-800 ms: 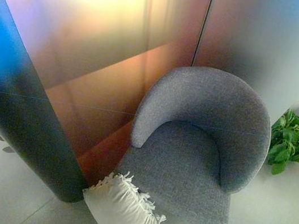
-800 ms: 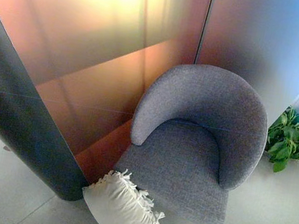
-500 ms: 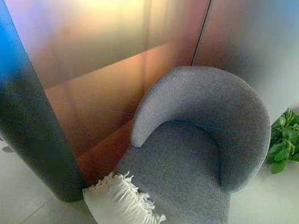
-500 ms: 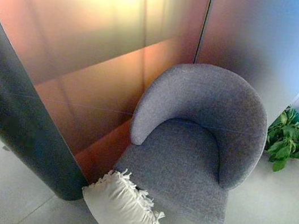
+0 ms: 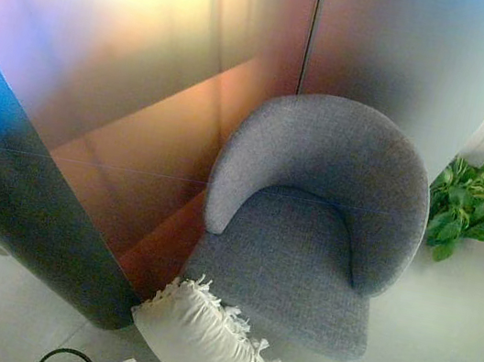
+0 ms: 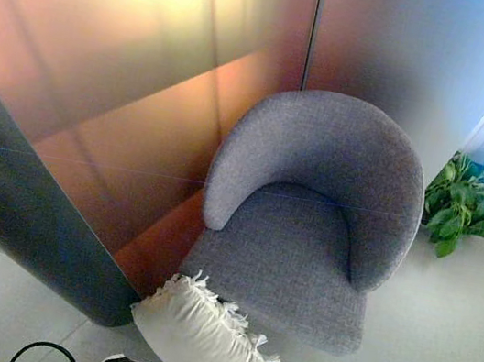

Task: Pick up the pillow and put it on the sofa.

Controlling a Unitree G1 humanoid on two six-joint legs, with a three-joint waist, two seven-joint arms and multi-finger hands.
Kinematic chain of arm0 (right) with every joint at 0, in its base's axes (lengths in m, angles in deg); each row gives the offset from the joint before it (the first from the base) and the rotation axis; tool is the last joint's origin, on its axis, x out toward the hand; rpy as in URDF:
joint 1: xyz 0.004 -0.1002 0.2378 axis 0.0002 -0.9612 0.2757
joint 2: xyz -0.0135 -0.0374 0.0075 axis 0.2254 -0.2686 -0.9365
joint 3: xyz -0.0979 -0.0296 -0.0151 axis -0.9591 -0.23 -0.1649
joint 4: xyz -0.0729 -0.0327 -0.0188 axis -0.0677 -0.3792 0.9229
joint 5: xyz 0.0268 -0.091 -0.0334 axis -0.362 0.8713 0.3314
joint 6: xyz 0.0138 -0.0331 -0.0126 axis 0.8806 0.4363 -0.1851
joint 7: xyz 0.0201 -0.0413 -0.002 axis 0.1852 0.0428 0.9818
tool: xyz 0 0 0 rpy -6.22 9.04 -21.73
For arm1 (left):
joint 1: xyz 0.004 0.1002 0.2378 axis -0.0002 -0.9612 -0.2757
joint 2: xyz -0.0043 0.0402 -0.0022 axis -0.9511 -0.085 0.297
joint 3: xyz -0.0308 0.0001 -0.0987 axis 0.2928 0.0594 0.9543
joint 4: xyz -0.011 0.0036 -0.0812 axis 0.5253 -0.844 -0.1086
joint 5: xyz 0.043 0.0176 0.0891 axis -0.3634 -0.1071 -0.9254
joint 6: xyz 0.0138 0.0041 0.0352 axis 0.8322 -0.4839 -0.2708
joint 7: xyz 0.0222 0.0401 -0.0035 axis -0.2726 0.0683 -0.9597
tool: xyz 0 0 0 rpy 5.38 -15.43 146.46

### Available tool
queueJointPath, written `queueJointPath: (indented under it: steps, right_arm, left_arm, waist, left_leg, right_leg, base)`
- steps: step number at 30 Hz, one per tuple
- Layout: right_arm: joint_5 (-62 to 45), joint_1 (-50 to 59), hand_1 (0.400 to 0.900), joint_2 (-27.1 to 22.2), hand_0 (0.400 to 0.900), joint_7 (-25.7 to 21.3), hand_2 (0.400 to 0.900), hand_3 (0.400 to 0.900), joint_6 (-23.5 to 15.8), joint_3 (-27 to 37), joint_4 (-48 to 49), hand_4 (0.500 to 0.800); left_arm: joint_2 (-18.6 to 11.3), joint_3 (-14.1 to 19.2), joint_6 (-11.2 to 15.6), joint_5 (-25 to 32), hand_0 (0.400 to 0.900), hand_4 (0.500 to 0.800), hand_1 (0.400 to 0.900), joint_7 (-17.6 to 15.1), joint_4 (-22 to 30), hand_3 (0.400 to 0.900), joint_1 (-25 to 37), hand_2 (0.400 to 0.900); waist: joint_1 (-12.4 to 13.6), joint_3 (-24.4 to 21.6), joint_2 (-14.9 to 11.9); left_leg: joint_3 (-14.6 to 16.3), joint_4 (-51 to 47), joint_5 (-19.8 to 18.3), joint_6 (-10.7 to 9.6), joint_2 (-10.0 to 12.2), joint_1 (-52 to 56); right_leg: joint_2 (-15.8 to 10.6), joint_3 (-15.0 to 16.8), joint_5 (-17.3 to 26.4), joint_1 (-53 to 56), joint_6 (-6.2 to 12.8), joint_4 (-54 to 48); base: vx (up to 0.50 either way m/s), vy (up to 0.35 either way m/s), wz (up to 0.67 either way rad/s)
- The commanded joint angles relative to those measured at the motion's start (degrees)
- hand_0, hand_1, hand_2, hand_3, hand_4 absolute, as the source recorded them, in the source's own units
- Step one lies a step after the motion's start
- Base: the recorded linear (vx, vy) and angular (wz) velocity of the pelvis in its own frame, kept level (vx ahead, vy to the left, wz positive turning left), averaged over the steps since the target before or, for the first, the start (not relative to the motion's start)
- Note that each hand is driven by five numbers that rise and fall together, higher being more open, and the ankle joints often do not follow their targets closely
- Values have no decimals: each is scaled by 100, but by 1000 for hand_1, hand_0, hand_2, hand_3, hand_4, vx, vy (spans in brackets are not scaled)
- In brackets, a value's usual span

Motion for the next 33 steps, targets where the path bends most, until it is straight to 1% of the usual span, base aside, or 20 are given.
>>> queueJointPath:
  steps: [1, 2, 4, 6, 8, 10, 12, 13, 16, 17, 18, 21, 24, 30, 31, 33]
  right_arm:
    - [-126, 475, 900, 120, 900, 154, 900, 900, 280, -197, -209, 800]
    - [-140, 569, 900, 57, 900, 131, 900, 900, 296, -221, -204, 800]
    - [-229, 684, 900, -34, 900, 84, 900, 900, 336, -239, -183, 800]
    - [-556, 828, 900, -124, 900, -17, 900, 900, 324, -248, -186, 800]
    - [-896, 1075, 900, -222, 900, -173, 900, 900, 341, -213, -160, 800]
    - [-983, 1303, 900, -295, 900, -270, 900, 900, 372, -184, -130, 800]
    - [-1095, 1515, 900, -368, 900, -349, 900, 900, 318, -208, -109, 800]
    - [-1096, 1526, 900, -367, 900, -350, 900, 900, 318, -208, -113, 800]
    - [-1216, 1789, 900, -391, 900, -443, 900, 900, 274, -278, -61, 800]
    - [-1246, 1854, 900, -398, 900, -486, 900, 900, 281, -286, -31, 800]
    - [-1305, 1987, 900, -393, 900, -524, 900, 900, 275, -338, 21, 800]
    - [-1463, 2269, 900, -398, 900, -573, 900, 900, 346, -457, 97, 800]
    - [-1577, 2507, 900, -405, 900, -575, 900, 900, 462, -533, 153, 800]
    - [-1695, 2920, 900, -465, 900, -516, 900, 900, 653, -638, 171, 800]
    - [-1897, 2984, 900, -487, 900, -510, 900, 900, 829, -646, 170, 800]
    - [-1884, 2960, 900, -501, 900, -487, 900, 900, 715, -654, 179, 800]
  left_arm:
    - [-348, -108, 169, -224, 900, 800, 900, -375, -53, 900, 654, 900]
    - [-351, -219, 248, -269, 900, 800, 900, -538, -25, 900, 751, 900]
    - [-355, -350, 296, -283, 900, 800, 900, -797, 47, 900, 884, 900]
    - [-429, -474, 350, -188, 900, 800, 900, -974, 101, 900, 1108, 900]
    - [-582, -598, 369, 19, 900, 800, 900, -1077, 119, 900, 1456, 900]
    - [-704, -662, 348, 162, 900, 800, 900, -1174, 155, 900, 1730, 900]
    - [-839, -698, 396, 346, 900, 800, 900, -1257, 210, 900, 2019, 900]
    - [-840, -696, 396, 348, 900, 800, 900, -1255, 208, 900, 2027, 900]
    - [-1012, -718, 405, 505, 900, 800, 900, -1344, 382, 900, 2452, 900]
    - [-1074, -732, 457, 558, 900, 800, 900, -1361, 434, 900, 2564, 900]
    - [-1155, -726, 432, 631, 900, 800, 900, -1396, 506, 900, 2786, 900]
    - [-1310, -762, 400, 799, 900, 800, 900, -1447, 634, 900, 3262, 900]
    - [-1389, -792, 347, 875, 900, 800, 900, -1492, 693, 900, 3613, 900]
    - [-1393, -847, 216, 1190, 900, 800, 900, -1606, 685, 900, 4257, 900]
    - [-1402, -846, 172, 1285, 900, 800, 900, -1624, 686, 900, 4363, 900]
    - [-1380, -844, 167, 1543, 900, 800, 900, -1751, 652, 900, 4508, 900]
  waist:
    - [-26, 345, -102]
    - [-90, 468, -25]
    - [-162, 633, 94]
    - [-228, 811, 211]
    - [-310, 1056, 325]
    - [-383, 1273, 400]
    - [-436, 1487, 440]
    - [-431, 1487, 440]
    - [-482, 1750, 436]
    - [-493, 1825, 433]
    - [-517, 1960, 417]
    - [-549, 2180, 364]
    - [-568, 2322, 300]
    - [-621, 2473, 231]
    - [-626, 2473, 229]
    - [-633, 2473, 226]
  left_leg:
    - [234, 29, -363, 57, -437, 82]
    - [239, 29, -338, 55, -462, -14]
    - [261, 29, -292, 47, -488, -157]
    - [276, 29, -241, 45, -521, -310]
    - [309, 29, -171, 42, -557, -520]
    - [356, 29, -91, 21, -578, -708]
    - [410, 29, -8, -12, -590, -911]
    - [414, 29, -6, -12, -589, -919]
    - [462, 29, 80, -52, -593, -1174]
    - [462, 29, 109, -66, -593, -1246]
    - [478, 29, 158, -84, -583, -1378]
    - [545, 29, 269, -130, -543, -1666]
    - [584, 29, 358, -172, -512, -1870]
    - [622, 33, 502, -250, -470, -2229]
    - [628, 33, 523, -259, -466, -2297]
    - [608, 41, 558, -282, -456, -2462]
  right_leg:
    - [-193, 198, 194, -315, 454, 84]
    - [-230, 249, 222, -444, 461, 91]
    - [-272, 309, 255, -632, 471, 110]
    - [-296, 383, 286, -832, 476, 144]
    - [-311, 490, 328, -1090, 486, 185]
    - [-317, 581, 368, -1314, 498, 218]
    - [-309, 668, 422, -1534, 507, 235]
    - [-308, 674, 422, -1546, 507, 240]
    - [-271, 774, 508, -1773, 515, 216]
    - [-264, 793, 534, -1846, 521, 220]
    - [-239, 831, 591, -1991, 514, 226]
    - [-192, 874, 682, -2313, 518, 276]
    - [-149, 886, 757, -2532, 518, 311]
    - [-72, 930, 856, -2899, 500, 350]
    - [-58, 939, 869, -2965, 495, 352]
    - [-4, 983, 860, -3118, 485, 394]
  base:
    - [-59, 118, -12]
    - [-63, 128, -12]
    - [-103, 168, -12]
    - [-134, 166, -10]
    - [-137, 145, -14]
    - [-132, 121, -17]
    - [-140, 72, -15]
    - [-102, 18, -10]
    - [-116, 4, -10]
    - [-143, -4, -8]
    - [-157, -10, -9]
    - [-124, -27, -9]
    - [-62, -39, -8]
    - [-25, -9, -4]
    - [-28, 9, -6]
    - [-42, 14, -8]
